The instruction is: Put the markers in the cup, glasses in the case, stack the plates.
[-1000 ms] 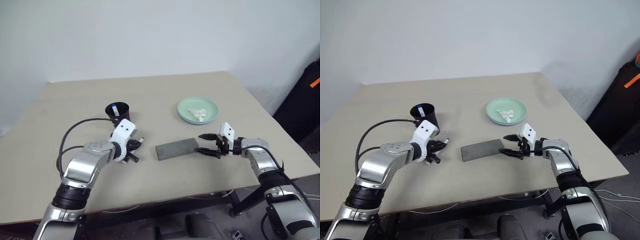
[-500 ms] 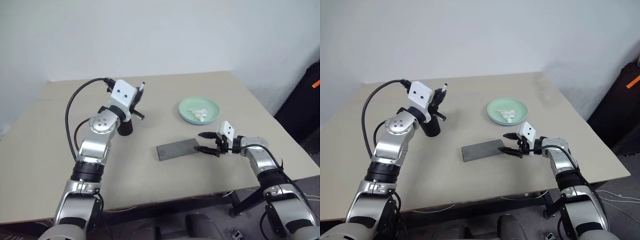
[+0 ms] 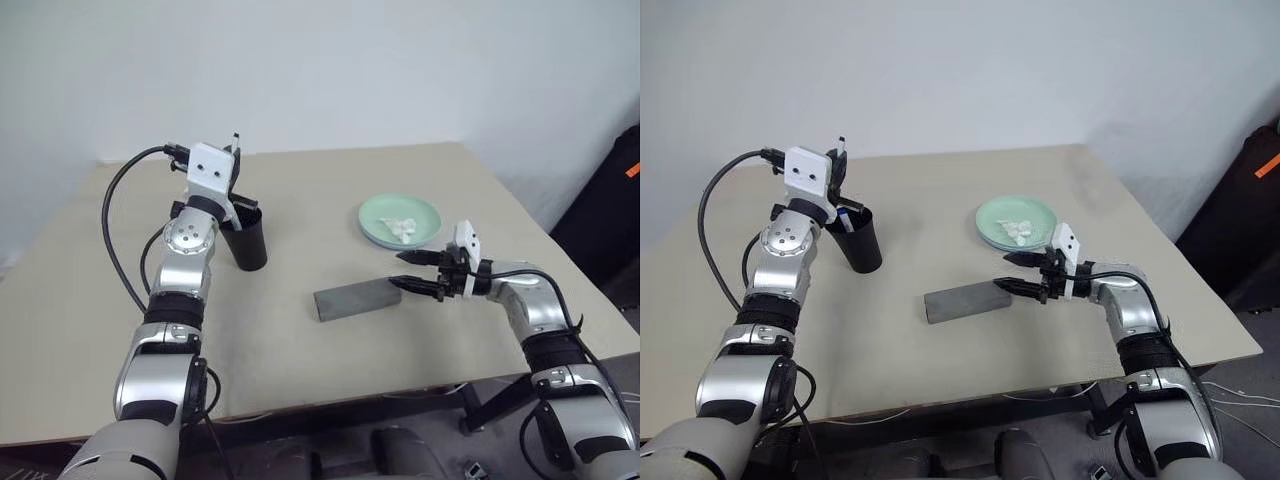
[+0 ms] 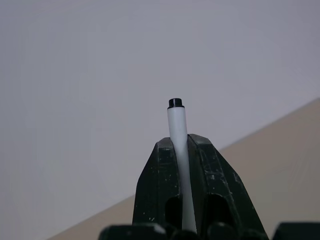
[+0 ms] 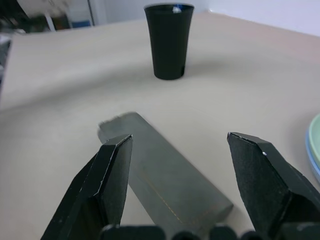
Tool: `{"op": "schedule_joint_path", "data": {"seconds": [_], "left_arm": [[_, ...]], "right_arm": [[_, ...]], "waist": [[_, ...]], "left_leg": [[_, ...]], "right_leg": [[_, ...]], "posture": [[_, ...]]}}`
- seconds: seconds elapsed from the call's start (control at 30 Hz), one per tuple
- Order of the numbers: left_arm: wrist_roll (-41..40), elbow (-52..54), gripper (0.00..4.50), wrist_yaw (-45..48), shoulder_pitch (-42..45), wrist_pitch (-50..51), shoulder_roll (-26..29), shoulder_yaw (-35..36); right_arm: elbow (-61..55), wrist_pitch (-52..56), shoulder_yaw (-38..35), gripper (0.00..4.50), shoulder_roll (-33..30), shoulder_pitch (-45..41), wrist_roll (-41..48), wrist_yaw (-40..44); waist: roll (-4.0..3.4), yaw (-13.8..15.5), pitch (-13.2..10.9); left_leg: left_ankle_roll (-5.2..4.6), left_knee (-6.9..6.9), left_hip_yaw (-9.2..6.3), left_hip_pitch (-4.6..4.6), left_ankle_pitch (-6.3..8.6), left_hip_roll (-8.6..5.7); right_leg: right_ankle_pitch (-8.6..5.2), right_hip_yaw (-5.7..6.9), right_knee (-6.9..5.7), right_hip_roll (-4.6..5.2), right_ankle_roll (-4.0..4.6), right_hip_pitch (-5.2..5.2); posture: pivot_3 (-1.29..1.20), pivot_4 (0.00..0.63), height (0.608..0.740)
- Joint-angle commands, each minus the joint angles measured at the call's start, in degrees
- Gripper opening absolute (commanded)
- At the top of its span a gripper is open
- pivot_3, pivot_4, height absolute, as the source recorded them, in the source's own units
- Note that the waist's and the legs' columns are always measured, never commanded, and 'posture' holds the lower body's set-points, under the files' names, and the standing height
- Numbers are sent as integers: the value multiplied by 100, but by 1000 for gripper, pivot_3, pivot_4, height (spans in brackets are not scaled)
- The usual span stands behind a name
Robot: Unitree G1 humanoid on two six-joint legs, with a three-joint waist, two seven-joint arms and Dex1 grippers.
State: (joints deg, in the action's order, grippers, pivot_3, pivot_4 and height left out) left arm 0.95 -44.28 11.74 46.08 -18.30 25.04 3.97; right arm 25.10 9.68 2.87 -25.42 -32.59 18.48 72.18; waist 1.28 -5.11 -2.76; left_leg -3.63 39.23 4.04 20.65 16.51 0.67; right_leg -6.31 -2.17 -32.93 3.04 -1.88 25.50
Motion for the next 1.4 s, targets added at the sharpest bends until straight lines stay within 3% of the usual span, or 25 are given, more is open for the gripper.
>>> {"op": "schedule_joint_path", "data": {"seconds": [0.03, 0.37, 0.63, 1.03, 1.17, 1.3, 1.4], "left_arm": [[41, -160, 49, -56, 282, -351, 27, 66], [-76, -475, 49, -4, 280, -591, -105, 116], [-234, -403, 2596, 32, 254, -585, -302, 242], [-639, 196, 2596, 349, 46, -185, -295, 424], [-1300, 1246, 2596, 1004, -429, 653, -186, 612], [-2556, 3419, 2596, 2007, -1626, 2312, 265, 774], [-3016, 4675, 2596, 2401, -2464, 3163, 621, 682]], "right_arm": [[-422, 283, -217, 3279, -74, -56, 320, 29], [-654, 428, -234, 3279, -105, -7, 338, -41], [-588, 330, -208, 3279, -91, -29, 288, -60], [-519, 202, -227, 3279, -69, -52, 277, -117], [-437, 125, -290, 3279, -74, -90, 272, -203], [-453, 133, -410, 3279, -113, -62, 327, -326], [-429, 148, -487, 3279, -179, -48, 359, -319]], "waist": [[0, 19, 0], [1, 122, 1], [1, 126, 1], [1, 110, 1], [1, 100, 1], [-1, 66, 2], [-1, 87, 1]], "left_leg": [[1, 0, 1, 0, 1, 2], [7, 2, 1, 4, 4, 3], [5, 1, 2, 4, 3, 3], [4, 2, 2, 4, 2, 2], [5, 0, 4, 2, 3, 5], [7, -1, 6, 2, 4, 10], [11, -1, 6, 3, 8, 18]], "right_leg": [[0, 0, 0, 0, 0, 0], [2, 12, 1, 2, 2, 1], [3, 13, 1, 2, 2, 2], [3, 13, 1, 2, 2, 1], [3, 11, 0, 2, 2, 2], [3, 9, -4, -2, 3, 6], [1, 7, -6, -5, 5, 12]], "posture": [[0, 0, 740], [0, 0, 740], [0, 0, 740], [0, 0, 740], [0, 0, 740], [0, 0, 740], [0, 0, 740]]}}
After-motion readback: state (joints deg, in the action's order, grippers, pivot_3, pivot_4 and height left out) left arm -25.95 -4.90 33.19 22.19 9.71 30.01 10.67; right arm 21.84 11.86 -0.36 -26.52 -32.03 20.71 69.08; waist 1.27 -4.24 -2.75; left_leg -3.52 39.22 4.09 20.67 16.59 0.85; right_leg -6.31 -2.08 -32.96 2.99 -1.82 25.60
